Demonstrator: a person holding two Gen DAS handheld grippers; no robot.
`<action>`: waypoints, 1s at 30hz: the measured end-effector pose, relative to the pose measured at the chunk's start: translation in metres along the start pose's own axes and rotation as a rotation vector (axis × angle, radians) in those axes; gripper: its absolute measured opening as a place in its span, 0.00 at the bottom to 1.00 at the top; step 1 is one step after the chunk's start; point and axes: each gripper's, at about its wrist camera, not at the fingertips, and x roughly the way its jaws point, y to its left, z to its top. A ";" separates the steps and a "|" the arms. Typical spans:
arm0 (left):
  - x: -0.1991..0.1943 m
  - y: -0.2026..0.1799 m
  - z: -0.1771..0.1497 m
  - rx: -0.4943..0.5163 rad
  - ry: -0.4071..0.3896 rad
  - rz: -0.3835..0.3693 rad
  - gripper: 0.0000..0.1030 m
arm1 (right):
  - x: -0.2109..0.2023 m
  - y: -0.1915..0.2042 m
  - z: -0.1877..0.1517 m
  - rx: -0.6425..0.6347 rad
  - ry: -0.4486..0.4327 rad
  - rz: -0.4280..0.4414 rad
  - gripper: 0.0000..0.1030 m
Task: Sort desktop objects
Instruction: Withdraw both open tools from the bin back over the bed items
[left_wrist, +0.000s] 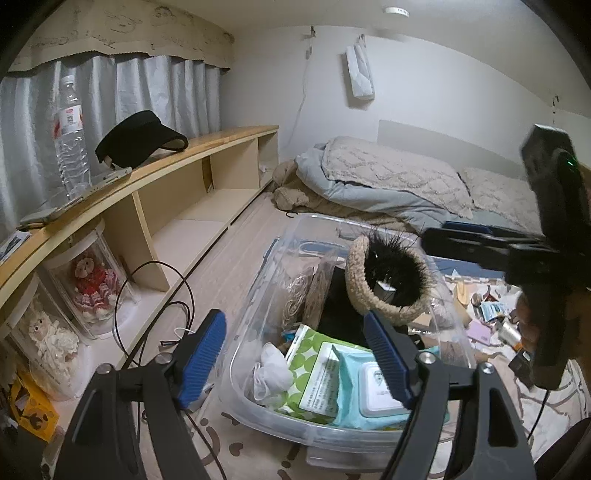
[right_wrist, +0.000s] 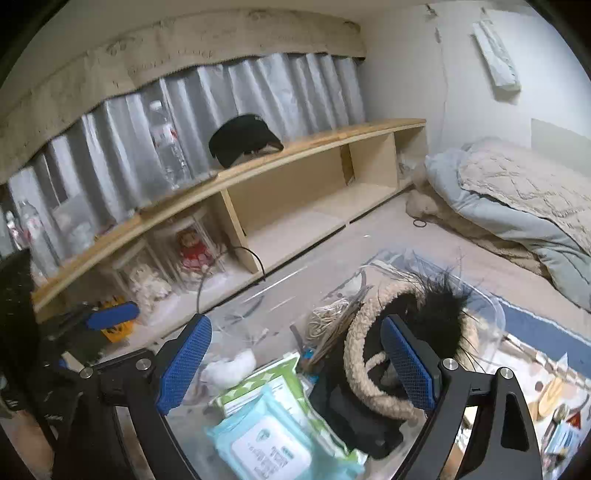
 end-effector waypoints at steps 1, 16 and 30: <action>-0.003 -0.001 0.001 -0.005 -0.010 0.005 0.85 | -0.008 0.000 -0.001 -0.007 -0.017 -0.011 0.90; -0.027 -0.036 0.013 0.029 -0.101 0.026 1.00 | -0.083 -0.012 -0.032 -0.064 -0.134 -0.195 1.00; -0.037 -0.077 0.021 0.042 -0.156 -0.064 1.00 | -0.142 -0.034 -0.057 -0.040 -0.192 -0.298 1.00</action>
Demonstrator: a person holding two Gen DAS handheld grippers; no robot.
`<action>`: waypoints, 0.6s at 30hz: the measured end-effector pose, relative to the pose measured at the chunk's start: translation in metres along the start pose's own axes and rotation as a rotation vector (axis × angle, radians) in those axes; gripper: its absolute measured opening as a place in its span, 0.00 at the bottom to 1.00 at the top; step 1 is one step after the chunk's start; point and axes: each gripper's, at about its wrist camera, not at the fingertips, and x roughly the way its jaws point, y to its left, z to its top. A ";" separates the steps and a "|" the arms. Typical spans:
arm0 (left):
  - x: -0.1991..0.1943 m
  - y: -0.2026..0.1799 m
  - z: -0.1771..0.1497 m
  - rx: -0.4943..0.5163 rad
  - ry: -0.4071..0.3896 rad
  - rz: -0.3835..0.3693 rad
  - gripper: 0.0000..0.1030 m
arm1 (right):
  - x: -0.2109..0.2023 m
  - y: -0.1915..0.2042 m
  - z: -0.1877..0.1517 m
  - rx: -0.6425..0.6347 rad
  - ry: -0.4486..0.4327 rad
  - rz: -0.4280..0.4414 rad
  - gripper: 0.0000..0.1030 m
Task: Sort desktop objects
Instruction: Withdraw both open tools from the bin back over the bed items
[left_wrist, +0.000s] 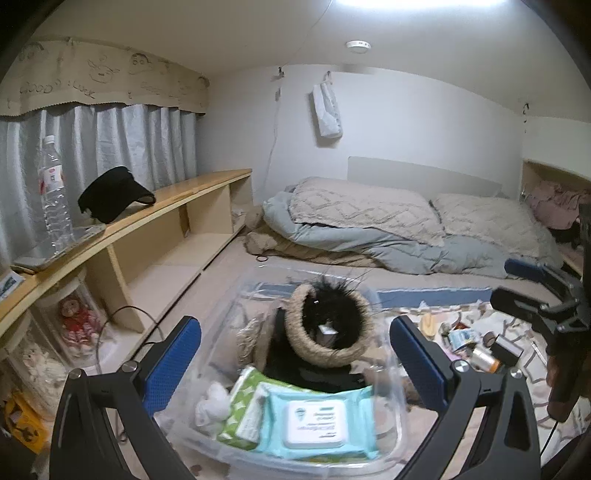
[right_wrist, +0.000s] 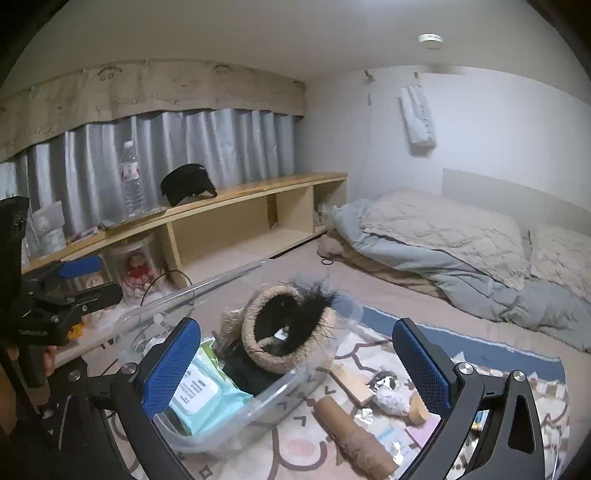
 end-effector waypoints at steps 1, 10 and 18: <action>0.001 -0.003 0.001 -0.002 -0.003 -0.009 1.00 | -0.004 -0.005 -0.002 0.003 0.001 -0.011 1.00; 0.011 -0.043 0.003 0.043 -0.018 -0.064 1.00 | -0.035 -0.046 -0.016 0.028 -0.004 -0.122 1.00; 0.024 -0.079 0.004 0.073 -0.015 -0.121 1.00 | -0.058 -0.082 -0.032 0.063 -0.002 -0.221 1.00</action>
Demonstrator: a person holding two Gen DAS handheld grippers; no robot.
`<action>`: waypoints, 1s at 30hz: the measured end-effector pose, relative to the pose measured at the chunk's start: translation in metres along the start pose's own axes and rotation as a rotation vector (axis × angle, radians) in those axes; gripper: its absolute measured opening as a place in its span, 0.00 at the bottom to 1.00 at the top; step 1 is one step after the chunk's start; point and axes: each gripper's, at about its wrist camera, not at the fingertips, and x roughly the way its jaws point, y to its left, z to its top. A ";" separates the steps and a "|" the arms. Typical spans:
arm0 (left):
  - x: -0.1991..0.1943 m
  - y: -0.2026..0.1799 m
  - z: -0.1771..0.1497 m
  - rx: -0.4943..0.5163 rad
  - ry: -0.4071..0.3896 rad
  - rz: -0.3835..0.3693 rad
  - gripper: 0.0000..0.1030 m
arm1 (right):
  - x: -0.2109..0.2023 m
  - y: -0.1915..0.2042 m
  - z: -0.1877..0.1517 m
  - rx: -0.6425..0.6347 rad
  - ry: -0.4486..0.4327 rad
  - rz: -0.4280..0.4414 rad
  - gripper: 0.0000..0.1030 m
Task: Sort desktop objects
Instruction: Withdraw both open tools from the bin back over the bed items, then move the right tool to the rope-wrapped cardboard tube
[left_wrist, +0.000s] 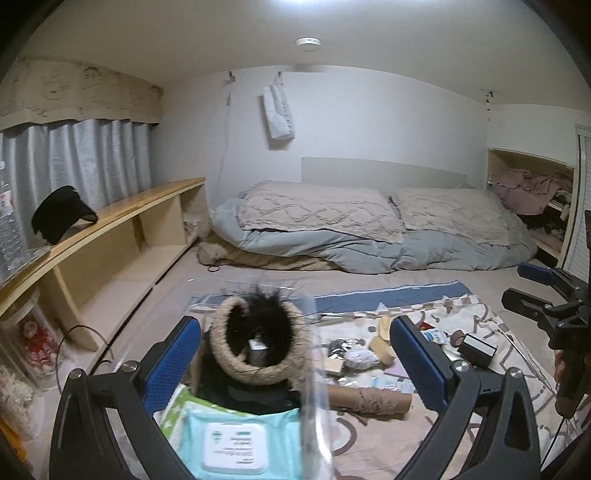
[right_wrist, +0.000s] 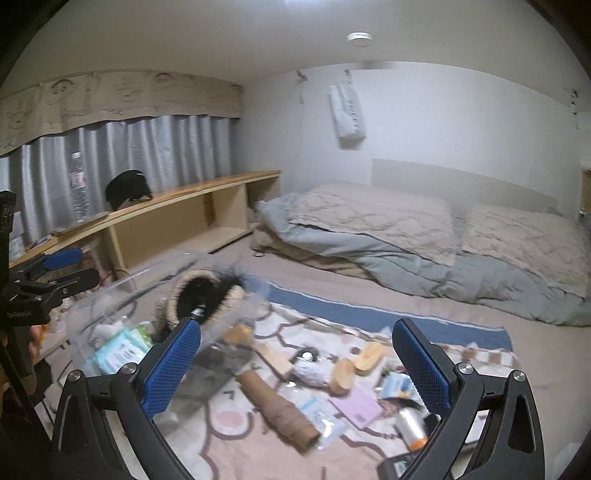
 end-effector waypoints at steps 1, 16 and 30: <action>0.002 -0.004 0.001 0.002 -0.001 -0.005 1.00 | -0.003 -0.005 -0.002 0.004 -0.001 -0.012 1.00; 0.031 -0.055 0.005 -0.002 -0.001 -0.075 1.00 | -0.021 -0.052 -0.018 0.075 -0.005 -0.108 1.00; 0.058 -0.100 -0.002 0.049 0.040 -0.119 1.00 | 0.013 -0.070 -0.045 0.142 0.054 -0.135 1.00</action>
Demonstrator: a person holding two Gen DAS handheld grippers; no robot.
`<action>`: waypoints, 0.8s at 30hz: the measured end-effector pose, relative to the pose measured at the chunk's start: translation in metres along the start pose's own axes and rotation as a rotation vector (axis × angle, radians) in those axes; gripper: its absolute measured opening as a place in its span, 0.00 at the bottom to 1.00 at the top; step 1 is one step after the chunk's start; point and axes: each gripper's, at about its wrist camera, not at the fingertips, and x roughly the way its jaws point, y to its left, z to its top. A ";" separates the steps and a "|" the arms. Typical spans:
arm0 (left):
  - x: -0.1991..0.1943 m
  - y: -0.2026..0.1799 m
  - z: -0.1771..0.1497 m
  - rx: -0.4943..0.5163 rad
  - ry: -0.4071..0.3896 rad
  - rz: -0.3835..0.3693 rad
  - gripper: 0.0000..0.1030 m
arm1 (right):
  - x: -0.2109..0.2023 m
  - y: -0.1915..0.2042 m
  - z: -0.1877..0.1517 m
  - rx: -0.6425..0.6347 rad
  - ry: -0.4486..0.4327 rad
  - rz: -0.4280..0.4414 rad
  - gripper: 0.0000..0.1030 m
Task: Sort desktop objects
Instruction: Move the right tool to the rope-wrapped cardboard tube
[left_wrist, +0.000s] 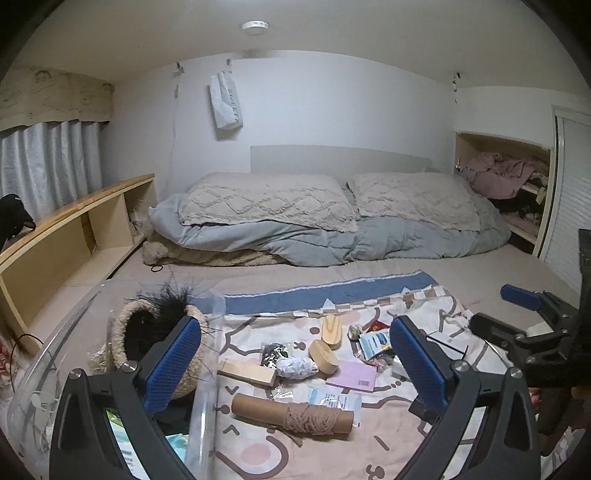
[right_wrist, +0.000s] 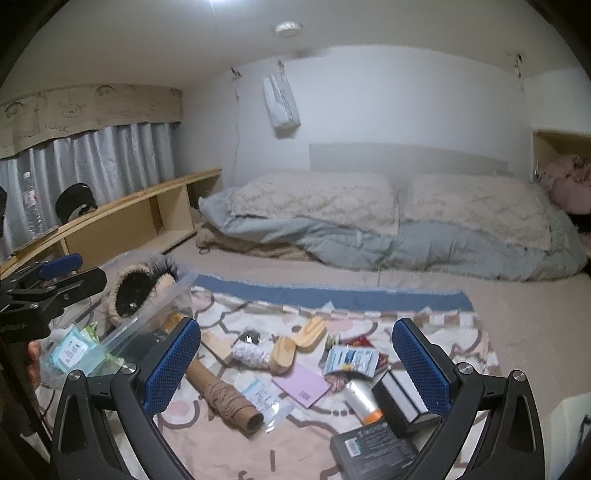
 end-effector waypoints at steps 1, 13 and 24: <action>0.002 -0.001 -0.001 0.005 0.004 0.002 1.00 | 0.005 -0.001 -0.003 0.007 0.014 -0.005 1.00; 0.020 0.010 -0.005 -0.015 0.029 0.016 1.00 | 0.098 0.015 -0.046 -0.089 0.258 0.030 1.00; 0.032 0.008 -0.008 0.004 0.048 -0.021 1.00 | 0.166 0.079 -0.097 -0.349 0.458 0.112 1.00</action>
